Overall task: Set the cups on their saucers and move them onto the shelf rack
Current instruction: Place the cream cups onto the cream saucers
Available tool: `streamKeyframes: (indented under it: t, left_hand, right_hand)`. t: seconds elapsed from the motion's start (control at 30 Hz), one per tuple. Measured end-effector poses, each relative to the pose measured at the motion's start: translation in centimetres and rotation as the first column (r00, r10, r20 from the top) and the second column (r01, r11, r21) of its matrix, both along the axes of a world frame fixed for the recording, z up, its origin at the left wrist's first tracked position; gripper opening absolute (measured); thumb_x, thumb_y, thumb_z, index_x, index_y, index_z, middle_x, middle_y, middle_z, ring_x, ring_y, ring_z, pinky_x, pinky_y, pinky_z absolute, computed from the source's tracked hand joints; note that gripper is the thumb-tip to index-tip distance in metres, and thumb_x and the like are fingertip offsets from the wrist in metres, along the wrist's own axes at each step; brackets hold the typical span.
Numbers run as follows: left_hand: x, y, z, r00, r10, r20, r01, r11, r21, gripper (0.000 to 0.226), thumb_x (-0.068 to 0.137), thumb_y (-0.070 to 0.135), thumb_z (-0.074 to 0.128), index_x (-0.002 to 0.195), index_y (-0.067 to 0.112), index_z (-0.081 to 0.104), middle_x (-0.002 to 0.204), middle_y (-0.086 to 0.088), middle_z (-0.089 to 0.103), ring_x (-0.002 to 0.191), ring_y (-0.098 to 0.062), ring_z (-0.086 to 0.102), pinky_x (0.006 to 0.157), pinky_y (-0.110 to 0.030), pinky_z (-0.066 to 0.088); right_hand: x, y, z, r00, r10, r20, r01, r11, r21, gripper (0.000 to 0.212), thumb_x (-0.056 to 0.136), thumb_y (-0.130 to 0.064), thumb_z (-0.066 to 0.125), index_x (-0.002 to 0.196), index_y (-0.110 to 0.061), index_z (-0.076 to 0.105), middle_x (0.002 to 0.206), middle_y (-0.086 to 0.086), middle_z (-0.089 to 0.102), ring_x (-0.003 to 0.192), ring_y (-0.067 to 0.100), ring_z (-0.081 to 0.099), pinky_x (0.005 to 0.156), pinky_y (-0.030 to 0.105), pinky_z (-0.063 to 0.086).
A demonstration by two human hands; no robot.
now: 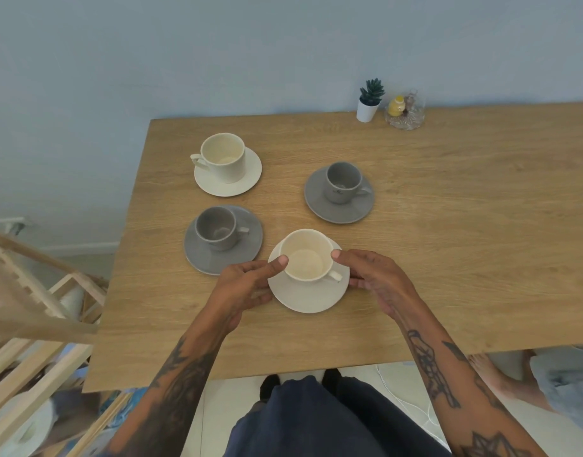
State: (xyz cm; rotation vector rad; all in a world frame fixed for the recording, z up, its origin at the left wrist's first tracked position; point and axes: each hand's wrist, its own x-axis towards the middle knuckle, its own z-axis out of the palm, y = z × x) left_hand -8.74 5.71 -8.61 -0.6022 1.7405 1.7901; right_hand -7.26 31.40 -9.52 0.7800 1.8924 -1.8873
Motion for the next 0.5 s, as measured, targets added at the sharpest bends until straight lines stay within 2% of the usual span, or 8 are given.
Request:
streamKeyframes:
  t: [0.07,0.13,0.23,0.3,0.4,0.43,0.5]
  left_hand:
    - [0.2,-0.1,0.1,1.000,0.019,0.007,-0.019,0.999,0.032,0.061,0.069,0.041,0.092,0.115,0.004,0.076,0.111,-0.012,0.080,0.106,-0.026,0.074,0.081,-0.040,0.065]
    - [0.4,-0.1,0.1,0.999,0.039,0.008,-0.040,0.997,0.069,0.060,0.070,0.036,0.092,0.116,0.001,0.074,0.114,-0.016,0.078,0.108,-0.030,0.073,0.079,-0.043,0.065]
    - [0.9,0.0,0.4,0.999,0.043,0.019,-0.045,0.990,0.131,0.061,0.067,0.034,0.092,0.115,0.000,0.075,0.113,-0.017,0.079,0.105,-0.031,0.076,0.080,-0.043,0.065]
    - [1.4,0.0,0.6,0.999,0.040,0.013,-0.042,0.986,0.163,0.059,0.066,0.034,0.093,0.112,0.001,0.077,0.110,-0.015,0.081,0.102,-0.029,0.077,0.078,-0.041,0.065]
    - [1.9,-0.2,1.1,0.998,0.057,-0.018,-0.052,0.978,0.200,0.057,0.064,0.035,0.093,0.110,0.003,0.078,0.107,-0.011,0.082,0.098,-0.024,0.079,0.073,-0.036,0.064]
    - [2.1,-0.3,1.4,0.998,0.064,-0.029,-0.056,0.976,0.212,0.060,0.062,0.036,0.094,0.111,0.004,0.078,0.107,-0.010,0.082,0.095,-0.022,0.079,0.071,-0.034,0.064]
    - [2.6,-0.5,1.9,0.996,0.078,-0.051,-0.065,0.973,0.221,0.066,0.058,0.039,0.095,0.113,0.006,0.077,0.106,-0.007,0.083,0.091,-0.018,0.080,0.070,-0.031,0.063]
  right_hand:
    - [0.4,-0.2,0.1,1.000,0.005,-0.006,-0.005,1.000,-0.017,0.072,0.062,-0.047,0.093,0.118,-0.006,0.075,0.113,0.012,0.082,0.097,0.020,0.080,0.073,0.027,0.062]
    - [0.9,-0.5,0.1,1.000,0.000,-0.002,0.000,1.000,-0.024,0.064,0.071,-0.042,0.090,0.122,-0.007,0.073,0.113,0.012,0.083,0.102,0.024,0.080,0.074,0.028,0.062]
    - [1.4,-0.7,0.3,1.000,-0.011,-0.018,0.011,1.000,-0.005,0.074,0.073,-0.041,0.089,0.134,-0.006,0.066,0.120,0.012,0.080,0.110,0.027,0.077,0.088,0.036,0.062]
    - [1.6,-0.7,1.0,0.999,-0.011,-0.046,0.011,1.000,0.009,0.074,0.067,-0.045,0.090,0.128,-0.009,0.070,0.122,0.014,0.079,0.113,0.030,0.075,0.094,0.041,0.061]
    - [1.9,-0.9,2.2,0.996,-0.013,-0.085,0.016,0.999,0.035,0.064,0.064,-0.047,0.089,0.117,-0.014,0.076,0.122,0.018,0.078,0.113,0.035,0.074,0.105,0.056,0.056]
    - [2.0,-0.9,2.6,0.995,-0.010,-0.102,0.014,0.999,0.038,0.059,0.065,-0.046,0.089,0.114,-0.015,0.078,0.122,0.018,0.078,0.111,0.034,0.074,0.105,0.056,0.055]
    - [2.0,-1.1,3.3,0.991,0.008,-0.131,-0.006,1.000,0.019,0.043,0.073,-0.040,0.088,0.108,-0.016,0.080,0.119,0.016,0.079,0.112,0.034,0.075,0.093,0.045,0.062]
